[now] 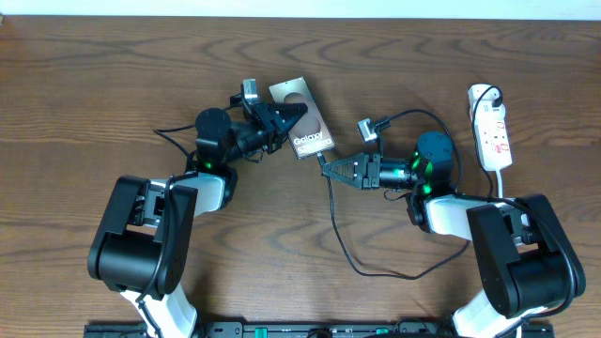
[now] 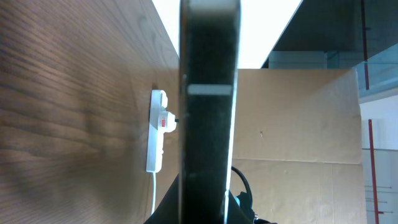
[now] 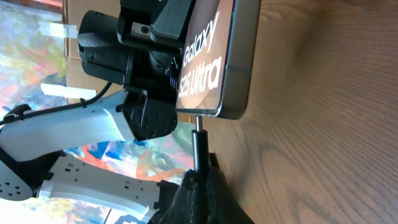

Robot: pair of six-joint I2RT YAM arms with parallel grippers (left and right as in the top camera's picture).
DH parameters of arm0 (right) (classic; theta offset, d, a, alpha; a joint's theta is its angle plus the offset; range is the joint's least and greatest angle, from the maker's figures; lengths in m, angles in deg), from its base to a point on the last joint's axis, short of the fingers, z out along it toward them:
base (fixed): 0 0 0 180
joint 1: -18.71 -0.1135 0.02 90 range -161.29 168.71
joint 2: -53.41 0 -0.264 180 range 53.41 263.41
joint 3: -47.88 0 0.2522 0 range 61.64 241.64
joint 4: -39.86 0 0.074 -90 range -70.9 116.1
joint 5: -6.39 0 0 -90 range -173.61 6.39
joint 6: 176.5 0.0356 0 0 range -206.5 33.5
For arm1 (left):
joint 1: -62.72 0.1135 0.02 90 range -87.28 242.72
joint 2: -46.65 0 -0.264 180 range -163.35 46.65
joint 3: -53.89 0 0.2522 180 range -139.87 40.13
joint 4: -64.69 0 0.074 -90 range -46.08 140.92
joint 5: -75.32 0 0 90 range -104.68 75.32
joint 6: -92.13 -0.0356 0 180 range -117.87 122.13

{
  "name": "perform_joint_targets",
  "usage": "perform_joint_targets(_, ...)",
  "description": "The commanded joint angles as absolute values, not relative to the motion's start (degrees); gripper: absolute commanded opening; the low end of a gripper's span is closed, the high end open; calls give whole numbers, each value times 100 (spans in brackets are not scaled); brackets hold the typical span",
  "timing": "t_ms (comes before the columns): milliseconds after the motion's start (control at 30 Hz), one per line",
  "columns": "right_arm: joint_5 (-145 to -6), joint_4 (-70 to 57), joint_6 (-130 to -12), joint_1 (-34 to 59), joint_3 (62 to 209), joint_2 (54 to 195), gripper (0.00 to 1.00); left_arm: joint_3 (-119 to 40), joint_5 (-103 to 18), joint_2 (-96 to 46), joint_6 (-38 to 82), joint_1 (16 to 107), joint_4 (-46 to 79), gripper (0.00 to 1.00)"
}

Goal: Plug charger to phone and switch on socket

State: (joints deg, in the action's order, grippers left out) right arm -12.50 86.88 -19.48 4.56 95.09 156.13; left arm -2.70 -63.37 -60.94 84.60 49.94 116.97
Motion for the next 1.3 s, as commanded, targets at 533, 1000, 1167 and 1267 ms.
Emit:
perform_joint_targets(533, -1582, 8714, -1773, 462, 9561, 15672, 1, -370, -6750, -6053, 8157, 4961, 11793, 7)
perform_joint_targets(1000, -1947, 8720, -1626, 484, 9561, 15672, 1, -359, -6949, -6053, 7800, 4780, 12024, 8)
perform_joint_targets(1167, -2162, 8764, -1718, 473, 9561, 15672, 1, -359, -6693, -6053, 8100, 4664, 12027, 7)
perform_joint_targets(1267, -2227, 8764, -1865, 480, 9561, 15672, 1, -359, -6785, -6053, 8172, 4662, 12027, 7)
